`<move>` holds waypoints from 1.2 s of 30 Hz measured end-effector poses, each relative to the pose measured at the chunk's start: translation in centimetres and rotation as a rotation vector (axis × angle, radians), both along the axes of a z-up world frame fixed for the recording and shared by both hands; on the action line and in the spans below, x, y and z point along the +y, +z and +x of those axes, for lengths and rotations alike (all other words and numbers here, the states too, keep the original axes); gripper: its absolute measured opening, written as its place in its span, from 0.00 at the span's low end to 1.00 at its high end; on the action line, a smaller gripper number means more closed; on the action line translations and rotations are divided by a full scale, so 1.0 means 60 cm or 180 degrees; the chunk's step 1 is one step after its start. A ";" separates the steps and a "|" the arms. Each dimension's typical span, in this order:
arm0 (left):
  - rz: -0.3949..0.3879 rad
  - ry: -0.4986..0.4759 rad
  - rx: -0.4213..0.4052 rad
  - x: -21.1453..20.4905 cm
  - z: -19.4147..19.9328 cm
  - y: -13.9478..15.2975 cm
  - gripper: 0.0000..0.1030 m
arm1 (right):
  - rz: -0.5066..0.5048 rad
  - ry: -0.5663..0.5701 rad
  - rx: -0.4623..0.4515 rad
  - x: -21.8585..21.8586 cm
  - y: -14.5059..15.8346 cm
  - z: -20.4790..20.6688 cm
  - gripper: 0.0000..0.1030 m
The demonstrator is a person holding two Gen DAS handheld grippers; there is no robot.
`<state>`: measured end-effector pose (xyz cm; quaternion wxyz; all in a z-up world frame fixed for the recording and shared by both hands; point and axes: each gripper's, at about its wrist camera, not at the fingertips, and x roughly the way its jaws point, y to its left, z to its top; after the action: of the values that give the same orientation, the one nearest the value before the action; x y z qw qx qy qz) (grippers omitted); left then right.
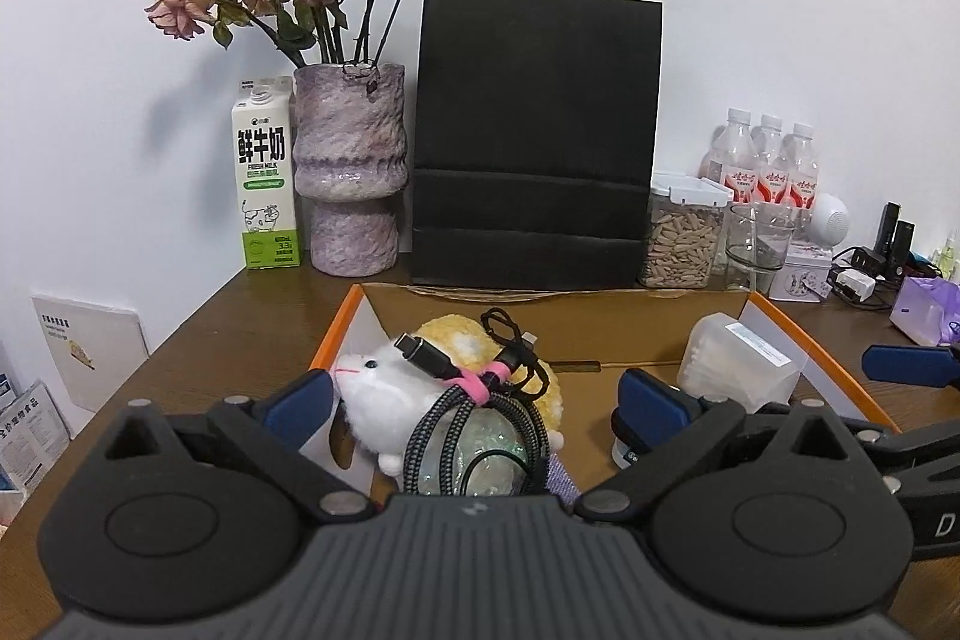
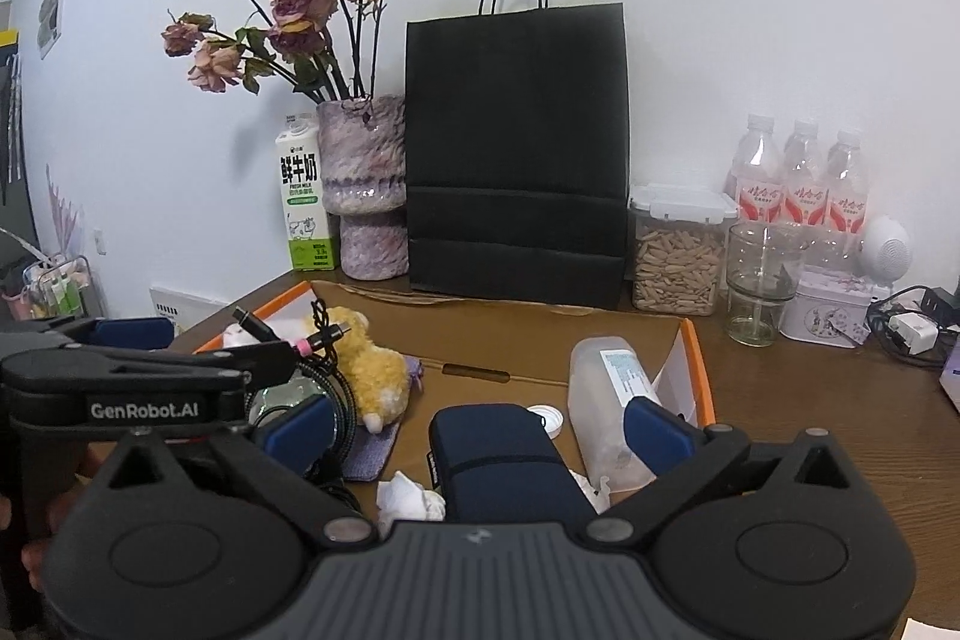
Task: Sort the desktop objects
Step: 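Withdraw both open tools from the box toward the table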
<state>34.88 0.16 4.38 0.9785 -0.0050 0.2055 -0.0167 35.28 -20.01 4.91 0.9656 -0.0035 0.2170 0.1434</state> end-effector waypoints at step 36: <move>0.0020 0.0069 0.0152 0.034 -0.162 -0.012 1.00 | -0.0166 0.0090 0.0179 0.014 -0.021 -0.166 1.00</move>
<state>25.17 2.18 3.64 0.9734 -0.0046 0.2289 -0.0054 25.29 -19.17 3.62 0.9566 -0.0276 0.2476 0.1513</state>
